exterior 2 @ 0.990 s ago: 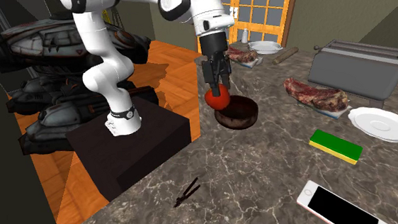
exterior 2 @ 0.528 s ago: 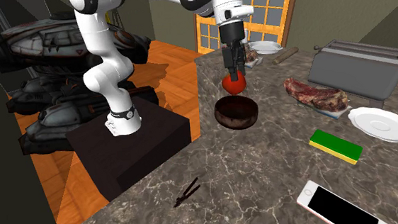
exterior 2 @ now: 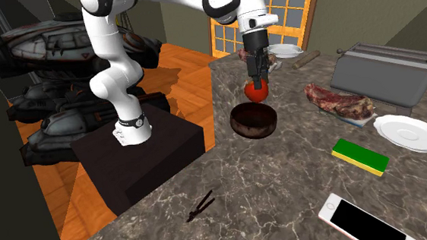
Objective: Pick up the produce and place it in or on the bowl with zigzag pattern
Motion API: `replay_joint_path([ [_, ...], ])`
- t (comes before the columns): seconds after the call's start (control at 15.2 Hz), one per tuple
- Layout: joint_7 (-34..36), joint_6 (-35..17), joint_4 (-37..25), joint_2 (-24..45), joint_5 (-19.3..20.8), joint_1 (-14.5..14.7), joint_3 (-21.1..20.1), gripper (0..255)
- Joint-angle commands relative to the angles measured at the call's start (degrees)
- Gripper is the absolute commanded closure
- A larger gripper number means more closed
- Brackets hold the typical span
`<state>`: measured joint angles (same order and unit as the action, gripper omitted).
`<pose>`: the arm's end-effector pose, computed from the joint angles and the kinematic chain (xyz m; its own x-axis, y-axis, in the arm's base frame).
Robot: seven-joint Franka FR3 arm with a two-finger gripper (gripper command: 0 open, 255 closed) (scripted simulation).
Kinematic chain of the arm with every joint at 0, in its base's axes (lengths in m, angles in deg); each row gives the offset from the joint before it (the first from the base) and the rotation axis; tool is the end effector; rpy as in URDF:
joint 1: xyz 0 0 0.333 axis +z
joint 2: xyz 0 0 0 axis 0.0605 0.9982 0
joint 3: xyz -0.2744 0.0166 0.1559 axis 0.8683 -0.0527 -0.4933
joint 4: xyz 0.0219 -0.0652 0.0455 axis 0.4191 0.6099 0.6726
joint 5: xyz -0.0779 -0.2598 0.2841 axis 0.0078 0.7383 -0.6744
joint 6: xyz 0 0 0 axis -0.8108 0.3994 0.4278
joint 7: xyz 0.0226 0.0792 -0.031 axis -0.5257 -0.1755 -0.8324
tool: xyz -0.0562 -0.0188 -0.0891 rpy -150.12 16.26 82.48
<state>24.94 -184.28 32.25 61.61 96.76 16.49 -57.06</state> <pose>0.5637 0.1823 0.5403 0.9354 0.2083 0.2856 0.1467 -0.9639 0.2224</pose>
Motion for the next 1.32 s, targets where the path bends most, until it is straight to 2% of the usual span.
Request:
replay_joint_path([
  [0.0,0.5,-1.5,1.3,0.2,0.3,0.0,0.0,255],
  [0.59,2.8,-7.8,6.6,1.5,1.8,-0.2,0.2,255],
  [1.12,2.9,-8.1,6.8,1.6,1.9,-0.2,0.2,255],
  [1.19,2.9,-8.1,6.8,1.6,1.9,-0.2,0.2,0],
  [1.25,2.9,-8.1,6.8,1.6,1.9,-0.2,0.2,0],
])
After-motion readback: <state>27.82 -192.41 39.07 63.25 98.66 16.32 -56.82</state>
